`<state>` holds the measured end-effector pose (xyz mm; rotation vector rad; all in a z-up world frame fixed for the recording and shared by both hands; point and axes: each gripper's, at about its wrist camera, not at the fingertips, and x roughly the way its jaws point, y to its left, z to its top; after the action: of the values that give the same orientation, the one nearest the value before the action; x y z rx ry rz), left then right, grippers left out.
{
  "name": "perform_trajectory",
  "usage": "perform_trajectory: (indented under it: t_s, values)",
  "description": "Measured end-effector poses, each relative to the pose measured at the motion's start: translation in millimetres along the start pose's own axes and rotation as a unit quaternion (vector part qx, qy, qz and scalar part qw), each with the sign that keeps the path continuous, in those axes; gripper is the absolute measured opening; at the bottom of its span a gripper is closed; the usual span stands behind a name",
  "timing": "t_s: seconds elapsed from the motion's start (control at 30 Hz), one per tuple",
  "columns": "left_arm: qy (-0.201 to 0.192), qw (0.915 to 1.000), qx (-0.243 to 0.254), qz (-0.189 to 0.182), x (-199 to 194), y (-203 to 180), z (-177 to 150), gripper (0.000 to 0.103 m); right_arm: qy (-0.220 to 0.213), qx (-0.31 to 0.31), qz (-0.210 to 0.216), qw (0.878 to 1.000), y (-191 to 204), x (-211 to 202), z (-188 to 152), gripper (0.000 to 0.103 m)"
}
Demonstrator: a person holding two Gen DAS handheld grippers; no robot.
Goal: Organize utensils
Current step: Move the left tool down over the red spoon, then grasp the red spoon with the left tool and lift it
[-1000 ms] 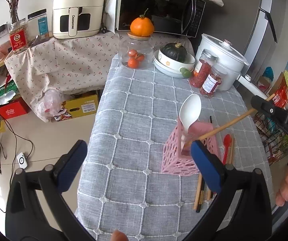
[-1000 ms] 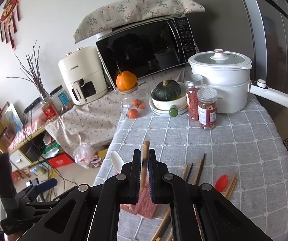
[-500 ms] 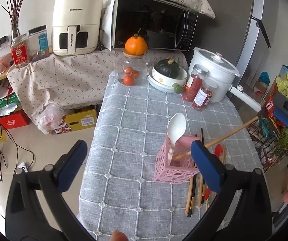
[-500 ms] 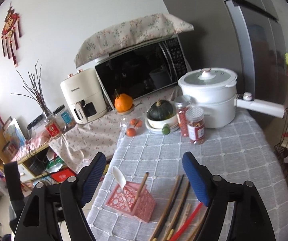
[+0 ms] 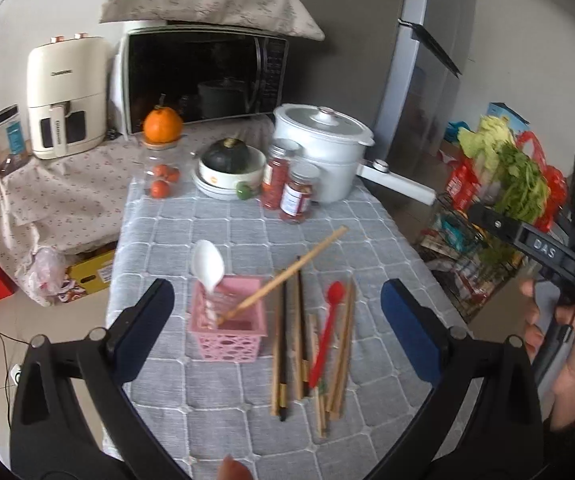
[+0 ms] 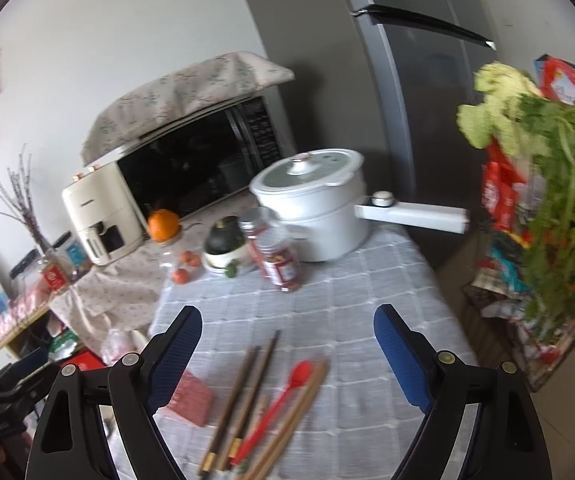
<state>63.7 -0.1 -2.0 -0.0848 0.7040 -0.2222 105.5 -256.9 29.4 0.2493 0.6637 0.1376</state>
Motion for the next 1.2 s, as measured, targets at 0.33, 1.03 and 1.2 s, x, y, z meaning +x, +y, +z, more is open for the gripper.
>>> perform_trajectory:
  t_s: [0.33, 1.03, 1.2]
  values:
    - [0.126, 0.9872, 0.078, -0.06, 66.7, -84.2, -14.9, 0.103, 0.049, 0.066, -0.071, 0.994, -85.0, 6.3, -10.5, 0.09]
    - [0.317, 0.9478, 0.033, 0.001, 269.7, -75.0, -21.7, 0.051, 0.142, 0.108, -0.093, 0.98, -129.3, 59.2, -33.3, 0.09]
    - [0.318, 0.9465, 0.051, 0.009, 281.9, -76.5, -24.1, 0.046, 0.148, 0.107, -0.089, 0.979, -126.9, 65.5, -33.6, 0.09]
